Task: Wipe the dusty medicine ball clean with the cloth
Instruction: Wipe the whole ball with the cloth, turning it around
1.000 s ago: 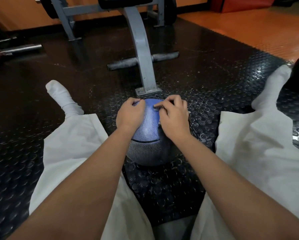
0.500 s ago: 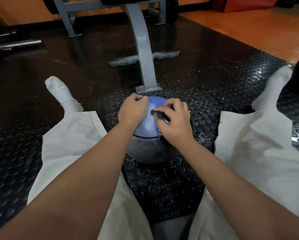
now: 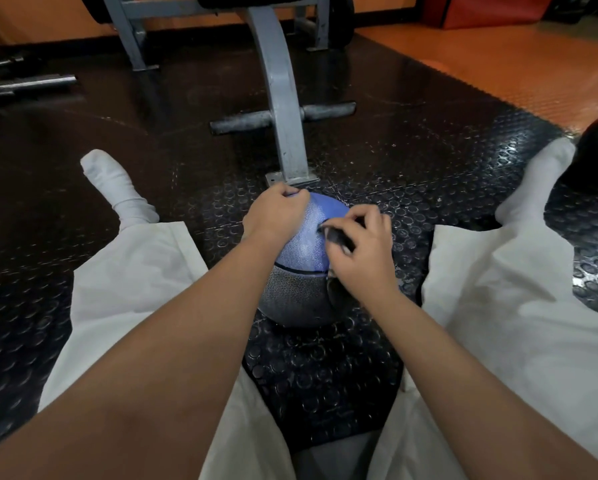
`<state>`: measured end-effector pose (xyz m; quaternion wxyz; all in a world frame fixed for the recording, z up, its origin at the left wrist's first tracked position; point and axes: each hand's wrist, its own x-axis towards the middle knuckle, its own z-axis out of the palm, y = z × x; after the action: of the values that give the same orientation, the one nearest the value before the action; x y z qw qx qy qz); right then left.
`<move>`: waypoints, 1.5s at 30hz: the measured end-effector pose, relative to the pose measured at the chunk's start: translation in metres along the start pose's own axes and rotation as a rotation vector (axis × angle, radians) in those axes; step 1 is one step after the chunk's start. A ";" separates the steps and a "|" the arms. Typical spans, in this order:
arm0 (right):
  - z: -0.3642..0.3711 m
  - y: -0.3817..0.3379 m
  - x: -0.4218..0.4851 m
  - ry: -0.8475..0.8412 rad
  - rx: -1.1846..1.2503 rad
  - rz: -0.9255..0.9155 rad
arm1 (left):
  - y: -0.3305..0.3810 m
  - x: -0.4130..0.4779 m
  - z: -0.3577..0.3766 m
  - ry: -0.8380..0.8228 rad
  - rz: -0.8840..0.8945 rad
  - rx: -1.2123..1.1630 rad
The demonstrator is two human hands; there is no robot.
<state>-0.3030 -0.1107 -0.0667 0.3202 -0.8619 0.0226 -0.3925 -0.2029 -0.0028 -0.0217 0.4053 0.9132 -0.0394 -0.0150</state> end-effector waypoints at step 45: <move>-0.005 -0.002 -0.024 -0.068 0.004 0.057 | 0.001 0.007 0.002 -0.012 0.001 0.007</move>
<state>-0.3233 -0.1047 -0.0786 0.3336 -0.8731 0.0354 -0.3538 -0.1959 -0.0053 -0.0226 0.4020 0.9144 -0.0423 -0.0201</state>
